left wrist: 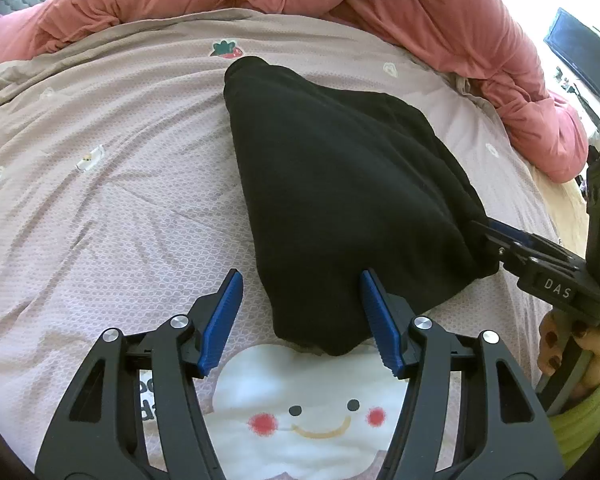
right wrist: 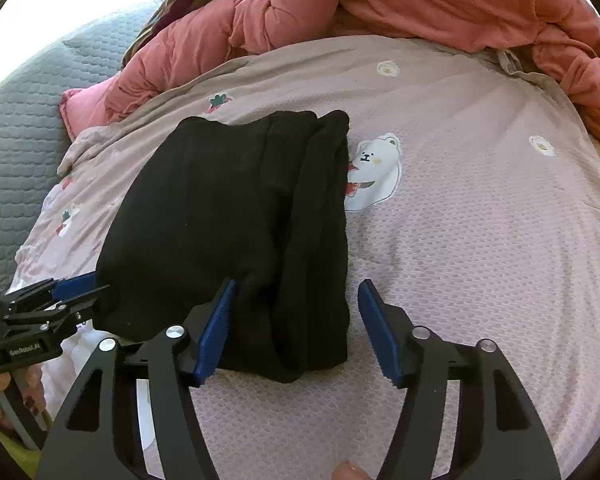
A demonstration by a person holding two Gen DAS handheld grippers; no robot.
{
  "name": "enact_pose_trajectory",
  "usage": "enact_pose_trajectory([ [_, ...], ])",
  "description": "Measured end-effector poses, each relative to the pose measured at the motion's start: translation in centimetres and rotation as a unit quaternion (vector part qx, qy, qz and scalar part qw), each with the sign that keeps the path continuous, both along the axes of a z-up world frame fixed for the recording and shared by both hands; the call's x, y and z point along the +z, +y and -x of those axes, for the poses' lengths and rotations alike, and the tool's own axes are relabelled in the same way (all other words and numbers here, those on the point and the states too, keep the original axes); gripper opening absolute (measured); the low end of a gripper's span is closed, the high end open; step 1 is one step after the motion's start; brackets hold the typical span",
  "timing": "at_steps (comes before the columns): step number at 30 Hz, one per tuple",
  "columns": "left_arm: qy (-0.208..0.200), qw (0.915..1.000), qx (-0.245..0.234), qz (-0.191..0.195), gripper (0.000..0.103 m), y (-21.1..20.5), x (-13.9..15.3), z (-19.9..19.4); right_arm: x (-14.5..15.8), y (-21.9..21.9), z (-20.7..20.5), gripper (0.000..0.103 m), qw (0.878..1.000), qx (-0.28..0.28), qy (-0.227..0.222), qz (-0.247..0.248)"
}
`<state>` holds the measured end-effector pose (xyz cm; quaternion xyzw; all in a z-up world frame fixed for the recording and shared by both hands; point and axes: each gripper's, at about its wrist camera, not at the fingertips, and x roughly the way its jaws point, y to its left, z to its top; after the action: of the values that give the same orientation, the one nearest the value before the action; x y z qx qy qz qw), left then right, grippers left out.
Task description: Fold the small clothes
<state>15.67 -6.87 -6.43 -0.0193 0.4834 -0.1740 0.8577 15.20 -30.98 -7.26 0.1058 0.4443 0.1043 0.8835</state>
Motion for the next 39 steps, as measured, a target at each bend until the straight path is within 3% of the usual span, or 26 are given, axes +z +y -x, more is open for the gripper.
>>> enact_pose_trajectory([
  [8, -0.005, 1.0, 0.003, 0.0, 0.062, 0.4, 0.8, 0.3, 1.3, -0.7, 0.9, 0.08, 1.0, -0.02, -0.012, 0.002],
  [9, -0.007, 1.0, 0.004, 0.001, 0.065, 0.5, 0.9, 0.3, 1.6, -0.8, 1.1, 0.094, 1.0, -0.024, -0.014, 0.003],
  [10, -0.011, 0.9999, 0.005, 0.001, 0.067, 0.6, 1.2, 0.4, 2.1, -1.0, 1.4, 0.098, 0.999, -0.031, -0.022, 0.002],
  [16, -0.038, 0.9991, 0.017, -0.008, 0.071, 1.6, 2.7, 1.3, 4.6, -1.7, 3.1, 0.098, 0.997, -0.04, -0.061, -0.002],
  [18, -0.049, 0.9985, 0.02, -0.016, 0.093, 1.9, 3.3, 1.7, 5.1, -1.6, 3.6, 0.098, 0.997, -0.035, -0.072, 0.003],
  [32, -0.135, 0.9894, 0.042, -0.034, 0.093, 3.1, 6.6, 7.4, 8.5, 1.3, 9.6, 0.098, 0.986, -0.033, -0.161, 0.03],
  [39, -0.154, 0.9863, 0.05, -0.028, 0.093, 4.1, 6.8, 10.3, 8.5, 2.7, 11.6, 0.098, 0.984, -0.03, -0.167, 0.045],
])
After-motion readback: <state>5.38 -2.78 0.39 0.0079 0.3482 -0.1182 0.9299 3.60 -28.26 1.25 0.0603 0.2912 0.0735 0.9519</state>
